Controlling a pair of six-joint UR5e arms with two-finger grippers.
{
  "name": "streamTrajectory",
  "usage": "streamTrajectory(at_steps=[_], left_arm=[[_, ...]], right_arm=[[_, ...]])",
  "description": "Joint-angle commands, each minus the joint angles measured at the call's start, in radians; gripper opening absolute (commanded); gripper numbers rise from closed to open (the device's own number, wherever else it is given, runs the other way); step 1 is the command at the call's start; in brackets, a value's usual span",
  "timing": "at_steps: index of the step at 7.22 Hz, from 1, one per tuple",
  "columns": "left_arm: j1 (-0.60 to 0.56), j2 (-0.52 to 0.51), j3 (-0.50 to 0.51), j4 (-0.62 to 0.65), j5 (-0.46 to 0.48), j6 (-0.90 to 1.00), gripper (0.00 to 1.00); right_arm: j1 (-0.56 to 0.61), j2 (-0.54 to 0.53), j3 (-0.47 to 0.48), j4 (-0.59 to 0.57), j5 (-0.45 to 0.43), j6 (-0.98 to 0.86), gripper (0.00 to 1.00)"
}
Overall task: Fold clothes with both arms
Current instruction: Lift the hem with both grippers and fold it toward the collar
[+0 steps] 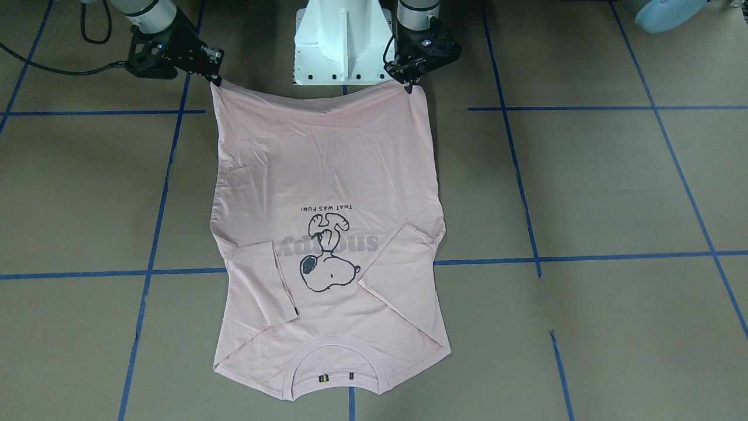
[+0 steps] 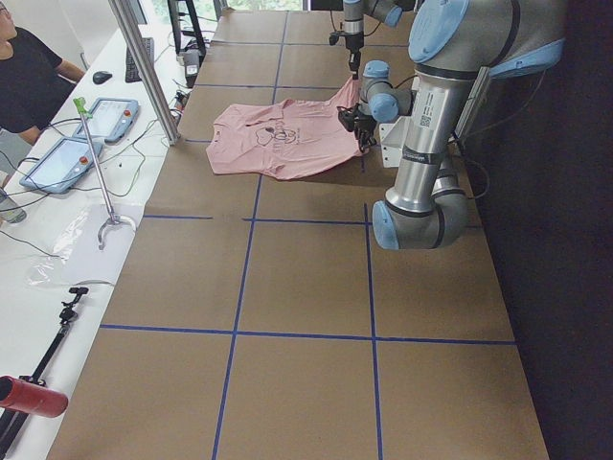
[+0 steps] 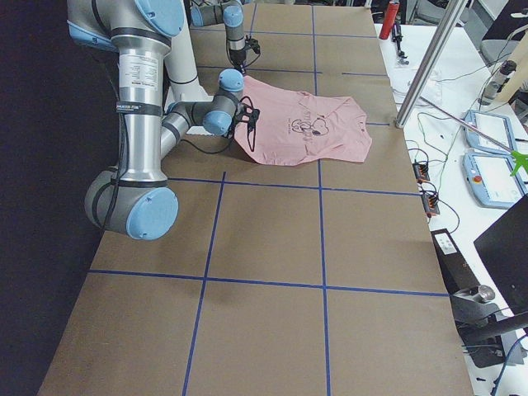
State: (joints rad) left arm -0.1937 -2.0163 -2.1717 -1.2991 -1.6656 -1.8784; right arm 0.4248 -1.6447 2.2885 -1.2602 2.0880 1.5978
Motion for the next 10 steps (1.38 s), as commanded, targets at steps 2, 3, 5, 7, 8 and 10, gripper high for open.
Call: streamTrajectory(at_steps=[2, 3, 5, 7, 8, 10], left_arm=[[0.072, 0.001, -0.134, 0.130, -0.046, 0.016, 0.00], [0.079, -0.008, -0.132, 0.130, -0.052, 0.016, 0.00], [0.007, -0.012, -0.120, 0.121, -0.056, 0.024, 0.00], [-0.123, -0.016, -0.061, 0.115, -0.056, 0.161, 0.00], [-0.183, -0.024, -0.028, 0.089, -0.056, 0.191, 0.00], [-0.243, -0.028, 0.063, 0.002, -0.056, 0.206, 0.00]], right_arm=[[-0.053, -0.096, 0.132, 0.001, 0.098, -0.001, 0.00], [-0.057, -0.090, 0.131, 0.001, 0.098, -0.001, 0.00], [0.050, -0.014, 0.076, 0.001, 0.089, -0.004, 0.00], [0.205, 0.121, -0.041, 0.001, 0.096, -0.085, 0.00], [0.268, 0.181, -0.117, 0.004, 0.095, -0.100, 0.00], [0.400, 0.349, -0.300, 0.004, 0.093, -0.108, 0.00]])
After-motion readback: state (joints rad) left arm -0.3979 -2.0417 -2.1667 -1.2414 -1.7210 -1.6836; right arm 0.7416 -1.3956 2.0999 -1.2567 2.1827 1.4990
